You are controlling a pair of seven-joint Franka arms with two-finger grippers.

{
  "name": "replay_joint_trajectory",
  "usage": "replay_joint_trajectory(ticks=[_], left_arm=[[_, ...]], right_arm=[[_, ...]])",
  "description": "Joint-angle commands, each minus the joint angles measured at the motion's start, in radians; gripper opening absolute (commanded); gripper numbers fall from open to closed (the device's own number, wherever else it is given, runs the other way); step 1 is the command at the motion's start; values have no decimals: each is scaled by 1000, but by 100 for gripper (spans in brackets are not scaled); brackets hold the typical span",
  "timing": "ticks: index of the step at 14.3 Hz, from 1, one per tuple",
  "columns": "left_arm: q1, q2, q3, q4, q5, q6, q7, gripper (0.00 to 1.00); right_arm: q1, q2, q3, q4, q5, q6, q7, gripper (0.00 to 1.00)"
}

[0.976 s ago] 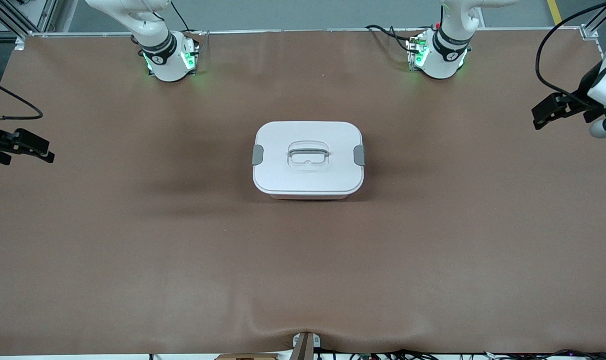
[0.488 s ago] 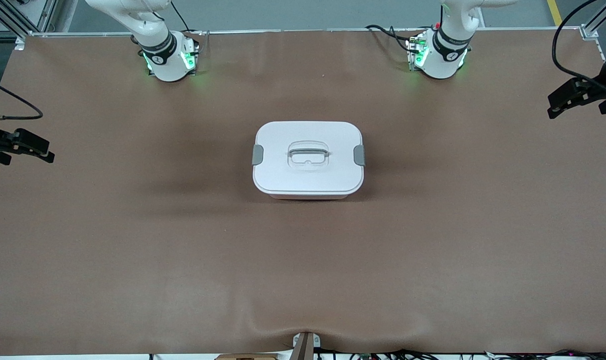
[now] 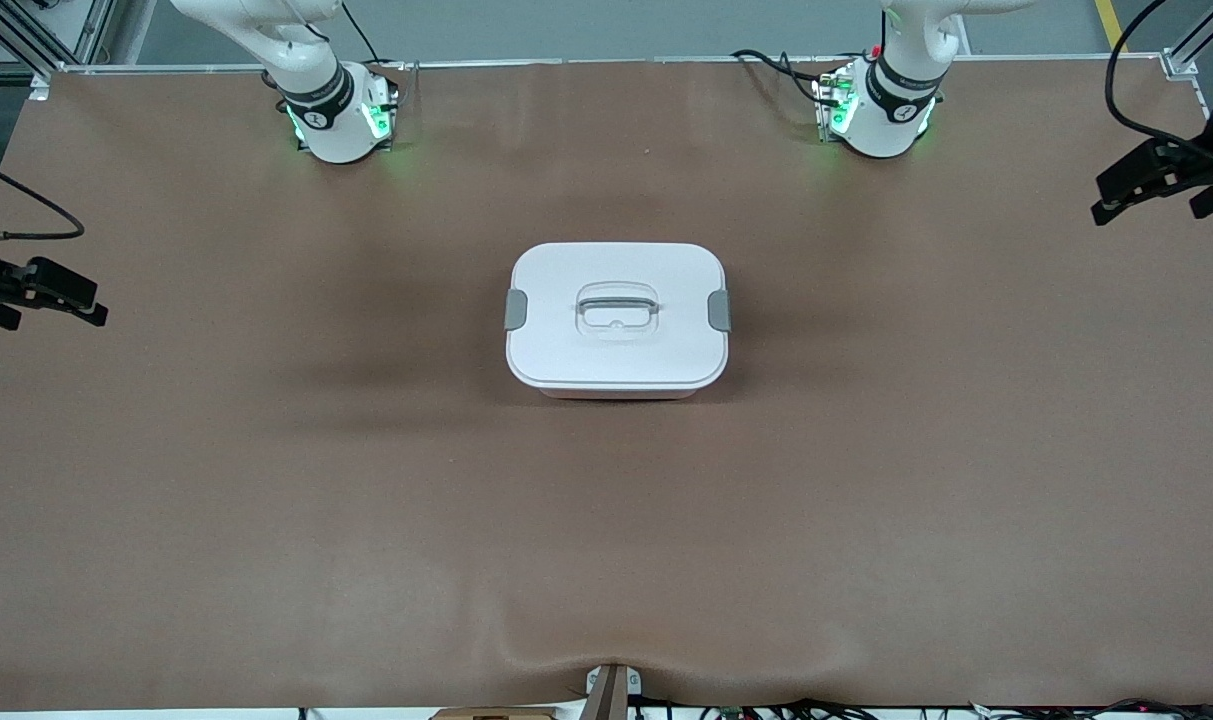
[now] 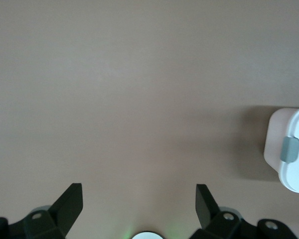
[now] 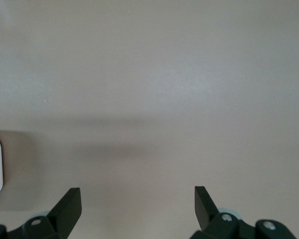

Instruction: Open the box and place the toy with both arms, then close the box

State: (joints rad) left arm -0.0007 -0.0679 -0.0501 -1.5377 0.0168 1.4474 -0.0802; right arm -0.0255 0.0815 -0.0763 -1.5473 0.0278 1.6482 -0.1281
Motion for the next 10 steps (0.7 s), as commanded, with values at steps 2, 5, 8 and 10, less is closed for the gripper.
replay_joint_trajectory(ticks=[2, 5, 8, 10], left_arm=[[-2, -47, -34, -65, -23, 4, -49, 100], [-2, -39, -65, -62, -8, 10, -58, 100], [-1, -35, -65, -56, -5, 10, -53, 100], [-1, -35, -65, -53, 0, 10, -58, 100]], right_arm=[[-8, -16, 4, 30, 1, -10, -13, 100], [-1, -14, 6, 53, -41, -59, -22, 100], [-2, -14, 7, 52, -43, -87, -33, 100], [-4, -14, 6, 52, -40, -90, -54, 100]])
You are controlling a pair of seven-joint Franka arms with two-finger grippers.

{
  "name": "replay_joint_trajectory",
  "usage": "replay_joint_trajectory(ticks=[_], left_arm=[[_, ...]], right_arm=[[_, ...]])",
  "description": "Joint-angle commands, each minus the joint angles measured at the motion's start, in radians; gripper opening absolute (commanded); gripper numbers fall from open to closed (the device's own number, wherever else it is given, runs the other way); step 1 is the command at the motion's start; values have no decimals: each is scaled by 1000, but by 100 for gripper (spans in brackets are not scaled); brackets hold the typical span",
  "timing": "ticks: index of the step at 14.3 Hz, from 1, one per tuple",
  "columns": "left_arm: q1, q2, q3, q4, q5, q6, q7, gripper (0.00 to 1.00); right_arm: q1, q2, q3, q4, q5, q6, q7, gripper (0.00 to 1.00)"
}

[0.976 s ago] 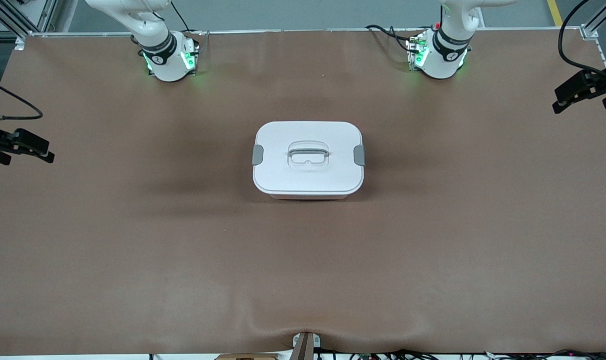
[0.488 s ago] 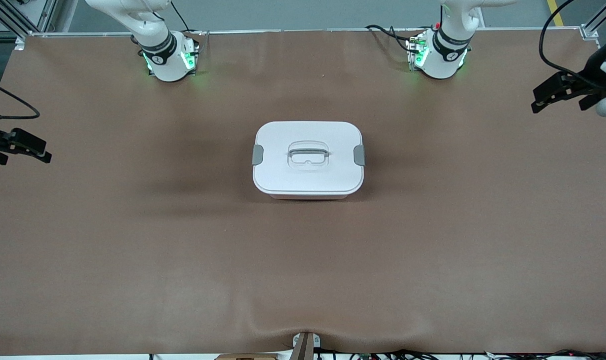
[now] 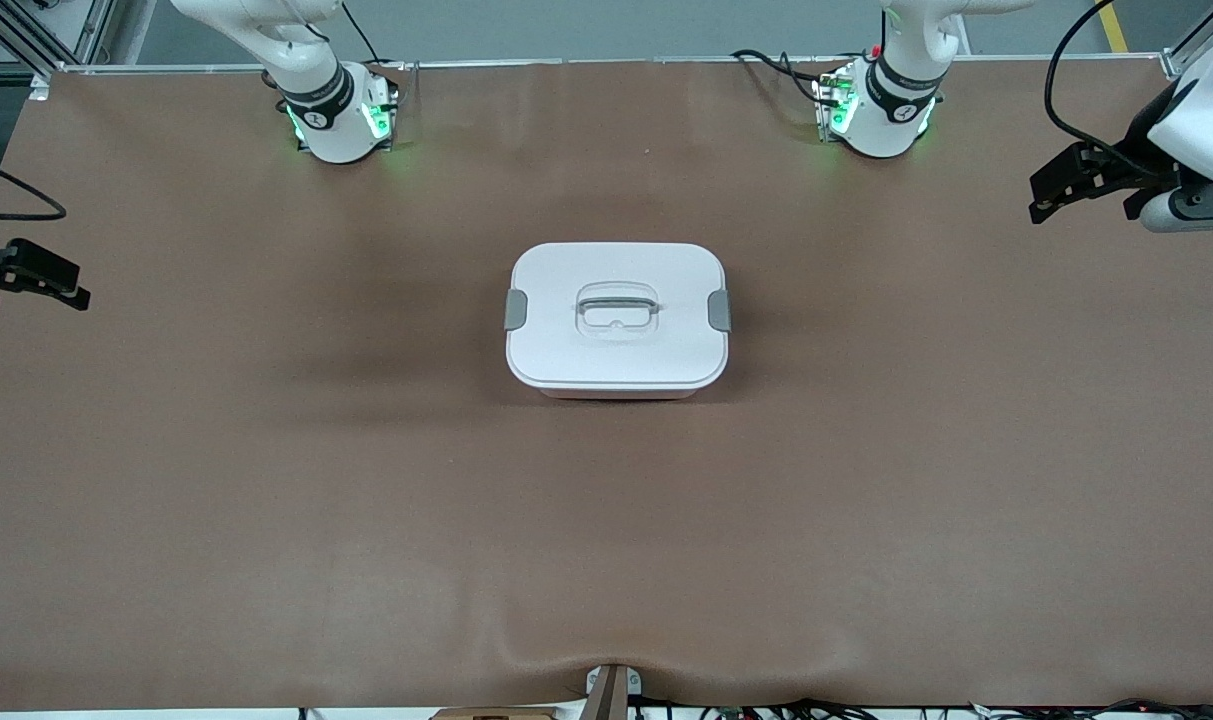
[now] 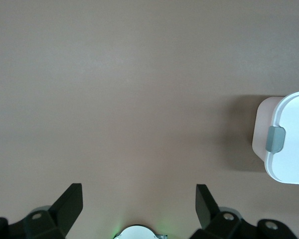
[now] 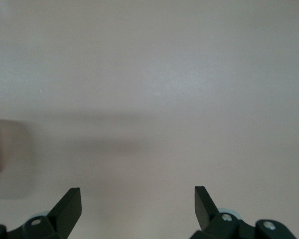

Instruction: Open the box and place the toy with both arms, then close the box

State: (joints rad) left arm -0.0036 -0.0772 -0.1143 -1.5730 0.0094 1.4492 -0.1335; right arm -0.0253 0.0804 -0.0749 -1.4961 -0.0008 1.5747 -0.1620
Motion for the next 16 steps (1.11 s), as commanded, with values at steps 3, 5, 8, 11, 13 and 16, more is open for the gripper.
replay_joint_trajectory(ticks=[3, 5, 8, 11, 13, 16], left_arm=[[2, -24, 1, -7, 7, 8, -8, 100], [7, -12, 4, 8, 7, 5, -3, 100], [13, -12, 8, 10, 6, 2, 3, 100], [16, -9, 13, 11, 4, -7, 8, 100], [16, -7, 13, 11, 6, -7, 8, 100], [17, -9, 22, 10, 7, -15, 14, 100]], right_arm=[[-1, -13, 4, 0, -11, -16, -24, 100], [-2, -14, 4, -1, -11, -21, -22, 100], [-1, -13, 4, -1, -11, -31, -19, 100], [-1, -14, 4, 0, -11, -31, -21, 100], [-1, -14, 4, 0, -11, -31, -22, 100], [-1, -13, 4, 0, -11, -31, -22, 100]])
